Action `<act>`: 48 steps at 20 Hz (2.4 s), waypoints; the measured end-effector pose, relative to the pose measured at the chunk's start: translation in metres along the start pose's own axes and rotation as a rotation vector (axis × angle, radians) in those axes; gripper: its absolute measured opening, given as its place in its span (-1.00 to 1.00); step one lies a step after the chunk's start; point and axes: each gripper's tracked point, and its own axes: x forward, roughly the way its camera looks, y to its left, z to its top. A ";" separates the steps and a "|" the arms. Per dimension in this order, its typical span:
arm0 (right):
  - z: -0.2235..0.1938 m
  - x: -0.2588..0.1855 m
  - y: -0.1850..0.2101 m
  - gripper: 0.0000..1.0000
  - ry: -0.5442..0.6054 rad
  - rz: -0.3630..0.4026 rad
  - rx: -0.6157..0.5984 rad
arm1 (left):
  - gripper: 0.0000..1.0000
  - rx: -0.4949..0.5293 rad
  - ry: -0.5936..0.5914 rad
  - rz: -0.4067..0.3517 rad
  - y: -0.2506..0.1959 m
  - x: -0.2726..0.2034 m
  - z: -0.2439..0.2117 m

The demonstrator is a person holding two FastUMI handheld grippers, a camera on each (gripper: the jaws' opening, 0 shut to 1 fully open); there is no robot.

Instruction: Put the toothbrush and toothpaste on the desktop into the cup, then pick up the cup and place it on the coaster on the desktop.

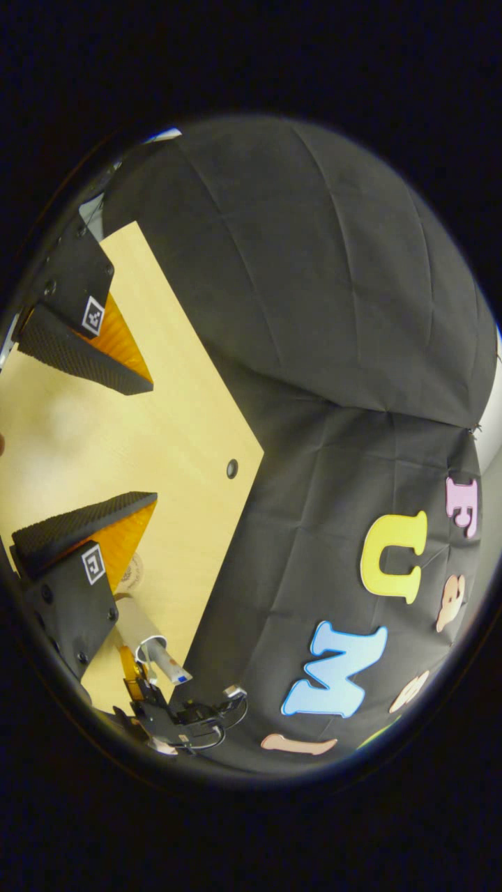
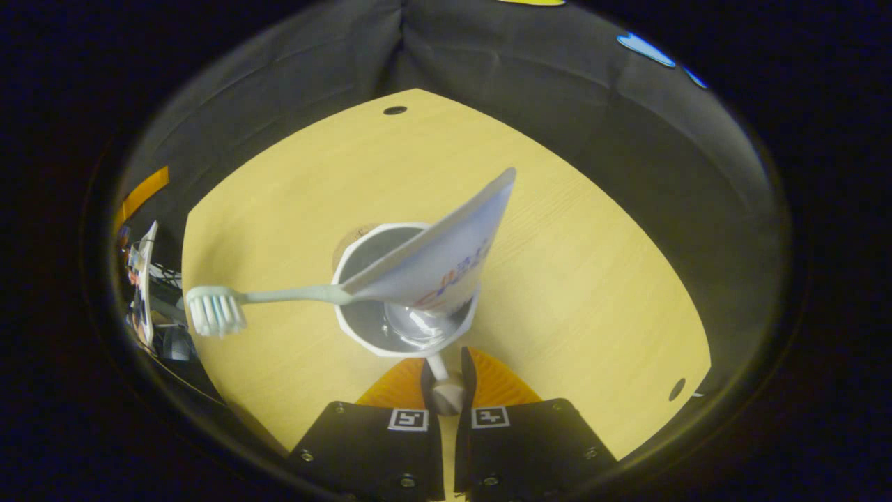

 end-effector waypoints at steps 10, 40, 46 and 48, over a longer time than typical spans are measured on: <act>0.045 0.015 0.044 -0.84 -0.013 0.032 -0.070 | 0.85 -0.017 -0.010 0.050 0.042 -0.015 0.008; 0.013 -0.073 0.048 -0.39 -0.251 -0.074 0.239 | 0.85 0.108 -0.046 -0.254 -0.100 -0.012 0.021; 0.019 -0.149 0.052 -0.39 -0.499 -0.264 0.351 | 0.85 0.202 -0.127 -0.453 -0.190 -0.043 0.048; 0.027 -0.180 0.053 -0.40 -0.598 -0.353 0.370 | 0.84 0.232 -0.169 -0.503 -0.209 -0.058 0.062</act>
